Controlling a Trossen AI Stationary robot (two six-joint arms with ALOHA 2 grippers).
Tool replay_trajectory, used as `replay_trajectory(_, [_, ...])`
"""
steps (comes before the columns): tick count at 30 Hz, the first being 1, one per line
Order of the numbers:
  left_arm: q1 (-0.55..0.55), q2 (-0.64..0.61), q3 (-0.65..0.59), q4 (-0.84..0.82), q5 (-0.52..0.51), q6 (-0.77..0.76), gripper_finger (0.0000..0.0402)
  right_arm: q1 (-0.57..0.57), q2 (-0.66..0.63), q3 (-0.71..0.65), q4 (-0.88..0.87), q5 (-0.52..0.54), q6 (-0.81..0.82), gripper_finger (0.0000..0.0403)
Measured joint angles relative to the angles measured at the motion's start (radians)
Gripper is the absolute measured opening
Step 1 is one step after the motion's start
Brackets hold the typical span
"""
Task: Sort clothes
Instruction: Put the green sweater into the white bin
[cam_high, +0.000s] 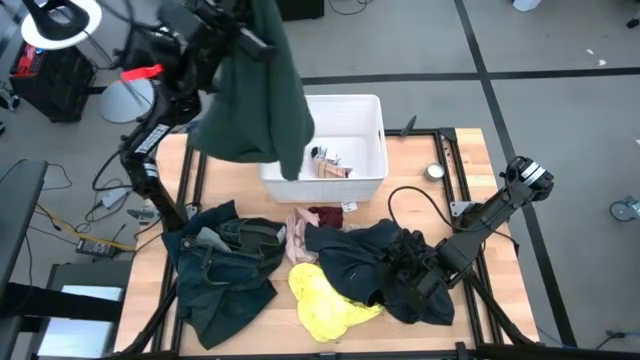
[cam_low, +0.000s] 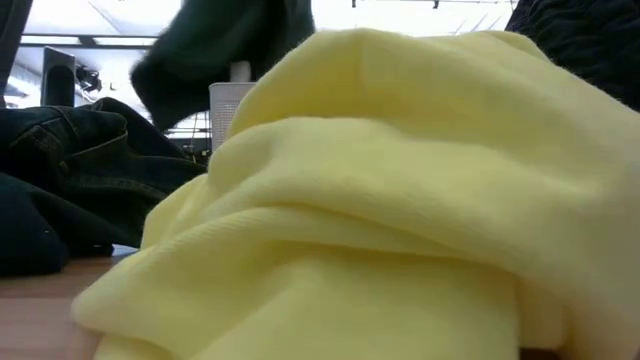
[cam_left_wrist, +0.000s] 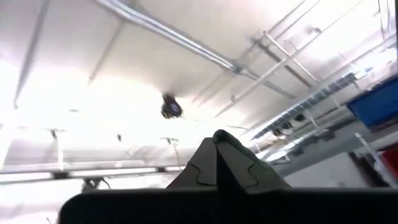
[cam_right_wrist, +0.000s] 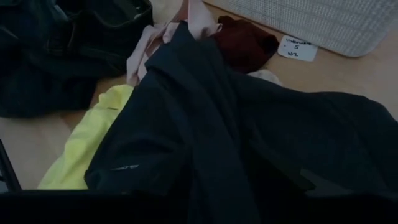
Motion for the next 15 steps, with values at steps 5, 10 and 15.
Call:
replay_trajectory(5, [0.032,0.042,0.000,-0.043,0.012,-0.112,0.0000,-0.001,0.000,0.000,0.003,0.000,-0.006,0.0150])
replay_trajectory(10, [0.058,0.038,0.000,-0.301,0.014,-0.120,0.0000,-0.001,0.000,0.000,0.014,0.000,-0.005,0.0150])
replay_trajectory(15, [0.065,0.029,0.000,-0.740,-0.003,-0.121,0.0000,0.001,-0.001,0.000,0.029,0.000,-0.008,0.0150])
